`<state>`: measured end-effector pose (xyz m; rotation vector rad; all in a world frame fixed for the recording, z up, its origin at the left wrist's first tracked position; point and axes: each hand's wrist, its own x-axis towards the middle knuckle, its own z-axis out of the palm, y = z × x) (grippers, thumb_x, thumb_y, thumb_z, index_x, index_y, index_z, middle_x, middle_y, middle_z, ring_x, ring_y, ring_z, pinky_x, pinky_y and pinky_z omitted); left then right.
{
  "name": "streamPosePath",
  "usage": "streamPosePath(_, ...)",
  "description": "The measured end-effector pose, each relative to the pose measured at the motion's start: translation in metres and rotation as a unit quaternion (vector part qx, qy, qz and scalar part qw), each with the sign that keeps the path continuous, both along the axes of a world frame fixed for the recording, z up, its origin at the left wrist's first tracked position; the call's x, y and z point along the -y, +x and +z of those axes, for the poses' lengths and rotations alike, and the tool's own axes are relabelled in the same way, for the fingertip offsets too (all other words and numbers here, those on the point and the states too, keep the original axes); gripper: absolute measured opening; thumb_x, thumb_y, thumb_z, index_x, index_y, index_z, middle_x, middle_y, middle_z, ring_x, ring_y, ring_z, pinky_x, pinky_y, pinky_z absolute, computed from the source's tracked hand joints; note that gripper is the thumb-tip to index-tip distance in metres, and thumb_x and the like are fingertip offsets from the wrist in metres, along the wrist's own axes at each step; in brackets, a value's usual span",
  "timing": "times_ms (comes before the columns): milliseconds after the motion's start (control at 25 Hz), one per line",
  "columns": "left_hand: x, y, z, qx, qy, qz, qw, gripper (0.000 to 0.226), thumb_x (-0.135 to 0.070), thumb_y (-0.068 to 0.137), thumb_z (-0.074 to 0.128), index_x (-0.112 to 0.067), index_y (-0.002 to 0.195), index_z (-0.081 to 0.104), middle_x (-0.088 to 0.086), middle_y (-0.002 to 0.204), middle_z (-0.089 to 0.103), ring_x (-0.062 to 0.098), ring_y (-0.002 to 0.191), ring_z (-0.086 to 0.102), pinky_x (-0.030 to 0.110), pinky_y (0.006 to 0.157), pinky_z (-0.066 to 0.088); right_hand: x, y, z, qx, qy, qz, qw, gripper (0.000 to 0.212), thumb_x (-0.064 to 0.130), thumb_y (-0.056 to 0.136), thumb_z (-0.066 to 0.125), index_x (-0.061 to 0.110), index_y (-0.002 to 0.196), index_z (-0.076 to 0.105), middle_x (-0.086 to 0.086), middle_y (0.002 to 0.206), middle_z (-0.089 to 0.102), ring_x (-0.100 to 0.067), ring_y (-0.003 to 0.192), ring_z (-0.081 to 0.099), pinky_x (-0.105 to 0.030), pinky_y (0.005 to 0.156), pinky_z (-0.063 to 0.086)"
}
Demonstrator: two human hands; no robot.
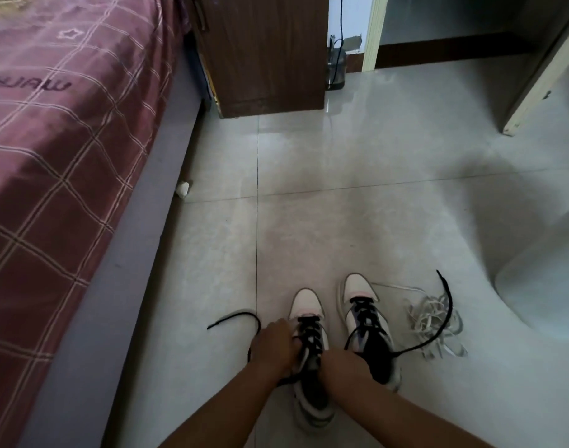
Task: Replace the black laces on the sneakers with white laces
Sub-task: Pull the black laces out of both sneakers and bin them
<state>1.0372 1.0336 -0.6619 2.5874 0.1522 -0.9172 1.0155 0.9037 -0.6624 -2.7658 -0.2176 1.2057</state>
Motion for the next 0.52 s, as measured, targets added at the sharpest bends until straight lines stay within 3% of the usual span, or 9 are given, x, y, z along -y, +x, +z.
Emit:
streamPosePath(40,0.003,0.002,-0.008,-0.085,-0.078,0.168,0.979,0.045,-0.04,0.094,0.045,-0.003,0.116,0.055,0.014,0.109,0.062,0.027,0.098,0.062,0.03,0.072,0.05,0.0,-0.001,0.001,0.003,-0.003,-0.001,1.0,0.03,0.011,0.097,0.041,0.006,0.12,0.058,-0.011,0.124,0.059,-0.026,0.113,0.058,-0.035,0.091,0.046)
streamPosePath(80,0.008,0.003,-0.013,-0.169,-0.142,0.25,0.943,0.049,-0.041,0.096,0.041,0.001,0.119,0.054,0.016,0.107,0.061,0.028,0.095,0.062,0.029,0.069,0.051,0.001,-0.002,0.002,0.005,-0.006,-0.001,1.0,0.029,0.012,0.096,0.042,0.006,0.12,0.058,-0.011,0.124,0.059,-0.026,0.113,0.058,-0.036,0.091,0.047)
streamPosePath(160,0.007,0.009,-0.014,-0.124,-0.133,0.131,0.975,0.046,-0.036,0.099,0.036,0.002,0.118,0.055,0.02,0.102,0.062,0.03,0.091,0.062,0.029,0.059,0.047,0.002,-0.003,0.004,0.003,-0.012,0.003,1.0,0.028,0.012,0.096,0.043,0.007,0.119,0.058,-0.011,0.123,0.059,-0.026,0.113,0.058,-0.036,0.09,0.047)
streamPosePath(240,-0.011,0.007,-0.017,0.066,-0.064,-0.074,0.993,0.031,-0.03,0.094,0.05,-0.005,0.108,0.061,0.018,0.101,0.066,0.029,0.09,0.064,0.03,0.063,0.047,0.001,-0.003,0.004,0.002,-0.016,0.007,1.0,0.028,0.012,0.096,0.044,0.008,0.119,0.058,-0.011,0.124,0.059,-0.026,0.113,0.057,-0.036,0.089,0.047)
streamPosePath(320,-0.03,0.009,-0.015,0.176,0.059,-0.186,0.965,0.03,-0.031,0.055,0.084,-0.014,0.074,0.069,0.006,0.063,0.066,0.021,0.053,0.064,0.021,0.043,0.044,-0.003,-0.003,0.002,0.013,-0.008,0.01,1.0,0.027,0.012,0.096,0.043,0.008,0.118,0.058,-0.011,0.124,0.059,-0.027,0.113,0.057,-0.037,0.087,0.047)
streamPosePath(360,-0.034,0.015,-0.014,0.212,0.072,-0.141,0.964,0.036,-0.031,0.037,0.089,-0.017,0.061,0.066,0.002,0.048,0.059,0.018,0.04,0.058,0.017,0.038,0.039,-0.005,-0.005,0.001,0.02,-0.005,0.015,1.0,0.027,0.012,0.095,0.043,0.008,0.118,0.058,-0.011,0.123,0.059,-0.028,0.112,0.058,-0.037,0.087,0.047)
streamPosePath(400,-0.028,0.016,-0.011,0.239,0.068,-0.081,0.965,0.037,-0.033,0.036,0.09,-0.016,0.058,0.065,0.002,0.046,0.058,0.018,0.039,0.057,0.016,0.039,0.039,-0.007,-0.006,0.0,0.023,-0.007,0.022,0.999,0.027,0.012,0.095,0.044,0.008,0.118,0.058,-0.011,0.124,0.059,-0.028,0.112,0.057,-0.037,0.087,0.047)
streamPosePath(480,-0.018,0.011,-0.001,0.056,-0.136,0.14,0.979,0.032,-0.037,0.075,0.073,-0.006,0.078,0.065,0.011,0.066,0.065,0.025,0.061,0.064,0.023,0.05,0.045,-0.007,-0.008,-0.003,0.024,-0.013,0.022,0.999,0.027,0.013,0.095,0.045,0.008,0.118,0.058,-0.011,0.124,0.059,-0.027,0.113,0.057,-0.036,0.087,0.047)
streamPosePath(520,-0.009,0.008,0.002,-0.031,-0.247,0.314,0.916,0.029,-0.03,0.09,0.059,-0.002,0.086,0.063,0.013,0.069,0.064,0.027,0.065,0.063,0.026,0.052,0.047,-0.006,-0.009,-0.004,0.023,-0.013,0.014,1.0,0.027,0.014,0.095,0.045,0.008,0.118,0.058,-0.01,0.123,0.059,-0.027,0.112,0.058,-0.036,0.086,0.047)
